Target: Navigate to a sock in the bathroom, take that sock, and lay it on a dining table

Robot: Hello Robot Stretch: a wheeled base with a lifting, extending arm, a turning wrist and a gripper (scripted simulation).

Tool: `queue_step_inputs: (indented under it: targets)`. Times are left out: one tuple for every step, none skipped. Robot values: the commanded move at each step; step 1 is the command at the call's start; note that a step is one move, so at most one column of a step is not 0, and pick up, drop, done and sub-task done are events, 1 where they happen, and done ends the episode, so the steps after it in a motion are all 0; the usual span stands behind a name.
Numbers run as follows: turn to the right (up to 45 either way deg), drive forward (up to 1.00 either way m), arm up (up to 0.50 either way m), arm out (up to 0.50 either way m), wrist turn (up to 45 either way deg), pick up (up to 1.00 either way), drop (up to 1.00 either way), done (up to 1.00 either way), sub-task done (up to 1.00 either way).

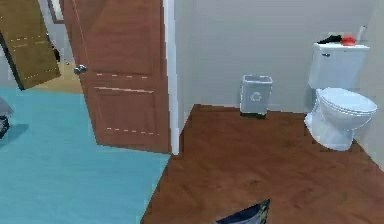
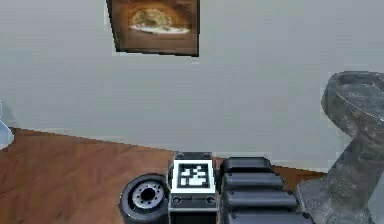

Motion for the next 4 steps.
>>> queue_step_inputs:
  targets:
    - [-27.0,0.0,0.0,0.0,0.0,0.0,0.0,0.0,0.0]
    - [0.0,0.5,0.0,0.0,0.0,0.0,0.0,0.0,0.0]
    - [-39.0,0.0,0.0,0.0,0.0,0.0,0.0,0.0,0.0]
    - [-3.0,0.0,0.0,0.0,0.0,0.0,0.0,0.0,0.0]
